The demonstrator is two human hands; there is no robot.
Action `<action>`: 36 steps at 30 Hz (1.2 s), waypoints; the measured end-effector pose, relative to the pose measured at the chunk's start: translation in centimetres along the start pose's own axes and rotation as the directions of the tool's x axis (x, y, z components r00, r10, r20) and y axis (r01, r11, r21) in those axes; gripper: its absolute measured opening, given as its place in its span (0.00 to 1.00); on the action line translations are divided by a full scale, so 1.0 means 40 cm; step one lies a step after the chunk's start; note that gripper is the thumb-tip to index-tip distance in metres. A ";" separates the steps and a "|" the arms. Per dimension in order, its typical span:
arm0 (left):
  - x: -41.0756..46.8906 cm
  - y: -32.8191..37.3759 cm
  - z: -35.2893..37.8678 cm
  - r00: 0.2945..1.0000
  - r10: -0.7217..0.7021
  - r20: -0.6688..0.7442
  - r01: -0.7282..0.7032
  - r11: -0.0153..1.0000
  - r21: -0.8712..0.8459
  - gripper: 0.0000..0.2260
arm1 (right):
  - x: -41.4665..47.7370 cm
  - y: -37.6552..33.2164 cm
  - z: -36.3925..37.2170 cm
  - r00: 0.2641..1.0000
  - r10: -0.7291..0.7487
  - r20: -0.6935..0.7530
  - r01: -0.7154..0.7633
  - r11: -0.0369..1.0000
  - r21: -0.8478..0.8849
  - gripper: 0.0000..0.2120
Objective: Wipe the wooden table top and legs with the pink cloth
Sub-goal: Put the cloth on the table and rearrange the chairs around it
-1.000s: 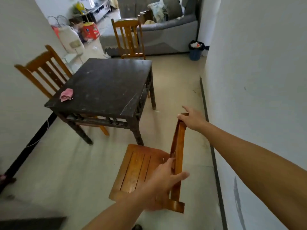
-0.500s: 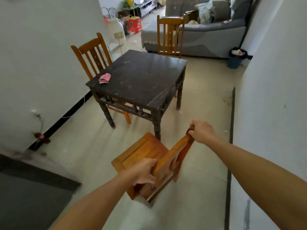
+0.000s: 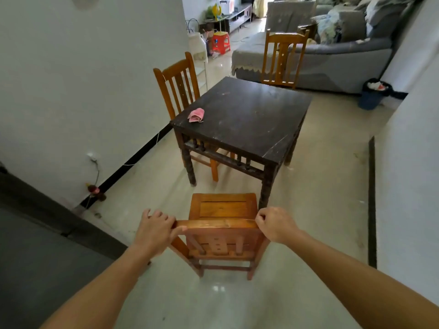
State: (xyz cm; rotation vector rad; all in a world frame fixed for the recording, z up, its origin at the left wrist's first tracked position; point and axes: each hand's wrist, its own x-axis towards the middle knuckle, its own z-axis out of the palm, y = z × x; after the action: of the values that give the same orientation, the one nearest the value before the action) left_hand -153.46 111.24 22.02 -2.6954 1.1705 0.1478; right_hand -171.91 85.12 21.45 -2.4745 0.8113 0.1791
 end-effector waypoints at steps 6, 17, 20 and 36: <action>0.077 -0.085 0.034 0.970 -0.162 -0.182 0.146 0.985 -0.097 0.23 | 0.005 -0.128 0.059 1.000 -0.023 0.001 0.022 0.978 -0.207 0.22; 0.296 -0.253 0.046 0.955 -0.178 -0.236 0.162 0.983 -0.088 0.20 | 0.147 -0.244 0.114 0.991 -0.057 -0.125 0.062 0.997 0.038 0.16; 0.361 -0.275 0.033 0.955 -0.150 -0.257 0.134 0.988 -0.079 0.19 | 0.203 -0.257 0.106 0.988 -0.038 -0.147 0.047 0.997 0.057 0.15; 0.723 -0.429 -0.033 0.973 -0.016 -0.230 0.023 0.999 0.029 0.21 | 0.477 -0.389 0.097 0.963 0.129 -0.236 -0.088 0.980 0.179 0.14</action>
State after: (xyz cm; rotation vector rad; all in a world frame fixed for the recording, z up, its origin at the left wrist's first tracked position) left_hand -121.18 101.80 20.83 -2.7513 1.1942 -0.1904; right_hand -147.23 87.95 19.67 -2.3224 1.0230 -0.1569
